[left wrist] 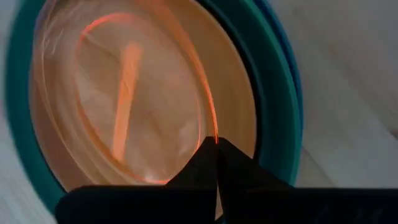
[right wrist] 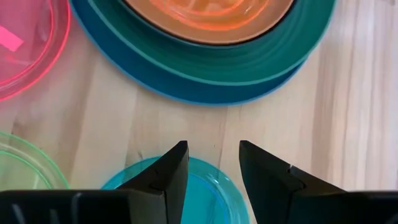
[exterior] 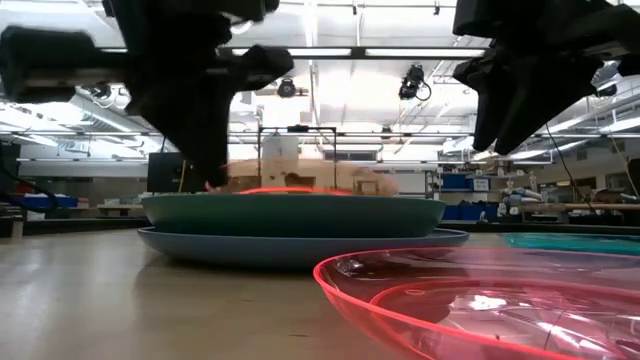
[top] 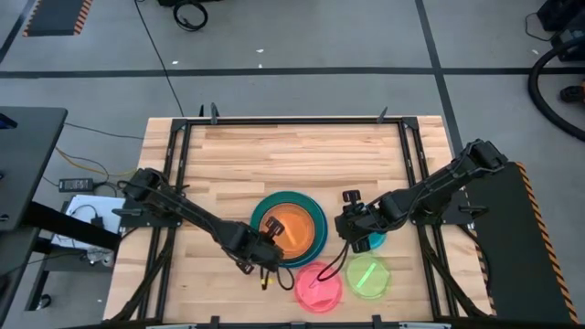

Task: Stack plastic plates
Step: Stack the orange transparent plate on top of the brown plate, then stack the pink transparent plate on top of the orange transparent plate

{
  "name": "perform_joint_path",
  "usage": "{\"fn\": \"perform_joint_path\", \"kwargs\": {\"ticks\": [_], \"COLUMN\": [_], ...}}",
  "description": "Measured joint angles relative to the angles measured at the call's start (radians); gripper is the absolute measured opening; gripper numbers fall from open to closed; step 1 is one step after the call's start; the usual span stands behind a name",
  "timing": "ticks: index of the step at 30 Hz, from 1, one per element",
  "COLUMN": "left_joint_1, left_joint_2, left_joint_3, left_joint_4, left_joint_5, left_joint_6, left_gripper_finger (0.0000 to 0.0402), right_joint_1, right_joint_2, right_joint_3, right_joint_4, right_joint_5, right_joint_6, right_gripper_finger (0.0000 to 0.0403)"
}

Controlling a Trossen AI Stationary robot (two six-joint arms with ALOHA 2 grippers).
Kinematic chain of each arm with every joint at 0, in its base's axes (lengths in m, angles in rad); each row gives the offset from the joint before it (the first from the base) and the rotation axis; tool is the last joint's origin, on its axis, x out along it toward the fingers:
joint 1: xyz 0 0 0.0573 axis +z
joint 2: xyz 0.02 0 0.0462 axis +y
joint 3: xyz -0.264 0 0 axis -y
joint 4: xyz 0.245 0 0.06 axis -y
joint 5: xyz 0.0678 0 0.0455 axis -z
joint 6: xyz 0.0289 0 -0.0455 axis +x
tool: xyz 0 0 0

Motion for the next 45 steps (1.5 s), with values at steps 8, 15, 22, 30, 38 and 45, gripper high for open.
{"fn": "perform_joint_path", "kwargs": {"ticks": [8, 15, 22, 30, 38, 45], "left_joint_1": [-0.002, -0.004, -0.032, -0.075, -0.098, -0.103], "left_joint_2": [0.01, 0.01, 0.01, 0.057, 0.142, 0.168], "left_joint_3": [0.002, 0.043, 0.093, 0.088, 0.087, 0.087], "left_joint_4": [-0.023, -0.031, 0.124, 0.343, 0.425, 0.452], "left_joint_5": [-0.029, -0.029, -0.019, 0.036, 0.062, 0.118], "left_joint_6": [-0.036, -0.068, 0.056, 0.281, 0.392, 0.437], "left_gripper_finger": [0.0061, 0.0124, 0.0141, 0.0141, 0.0141, 0.0141], "right_joint_1": [0.0, 0.001, -0.004, -0.003, -0.004, -0.004], "right_joint_2": [0.0, 0.0, 0.0, 0.0, 0.0, 0.0], "right_joint_3": [0.0, 0.0, 0.0, 0.0, 0.0, 0.0], "right_joint_4": [-0.007, -0.006, -0.004, -0.002, 0.006, 0.009], "right_joint_5": [-0.002, -0.002, -0.002, -0.022, -0.025, -0.03], "right_joint_6": [-0.006, -0.006, -0.011, -0.02, -0.053, -0.06], "right_gripper_finger": [0.0153, 0.0153, 0.0153, 0.0153, 0.0153, 0.0153]}}
